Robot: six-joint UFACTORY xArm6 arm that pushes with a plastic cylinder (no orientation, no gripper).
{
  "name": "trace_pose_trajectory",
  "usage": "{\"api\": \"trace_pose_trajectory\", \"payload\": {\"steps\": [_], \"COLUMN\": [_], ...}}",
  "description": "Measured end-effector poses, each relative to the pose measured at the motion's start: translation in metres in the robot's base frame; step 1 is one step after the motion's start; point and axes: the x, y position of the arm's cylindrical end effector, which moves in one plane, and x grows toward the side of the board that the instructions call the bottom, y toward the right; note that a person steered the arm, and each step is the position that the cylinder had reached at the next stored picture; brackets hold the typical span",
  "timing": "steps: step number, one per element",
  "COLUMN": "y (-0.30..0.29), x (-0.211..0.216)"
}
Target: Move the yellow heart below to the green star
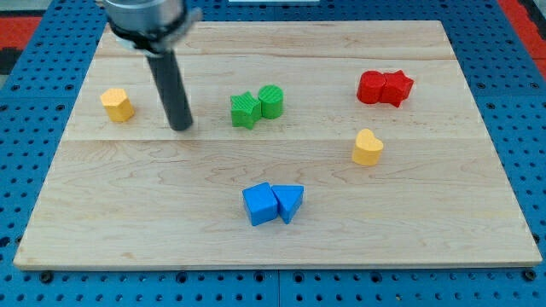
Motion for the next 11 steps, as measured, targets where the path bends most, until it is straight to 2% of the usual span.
{"api": "trace_pose_trajectory", "payload": {"steps": [1,2,3,4,5,6,8,10,11], "y": [0.088,0.207,0.201,0.165,0.165,0.192,0.194,0.318,0.316], "x": [0.013,0.028,0.073,0.101,0.103,0.101,0.101,0.111,0.073]}}
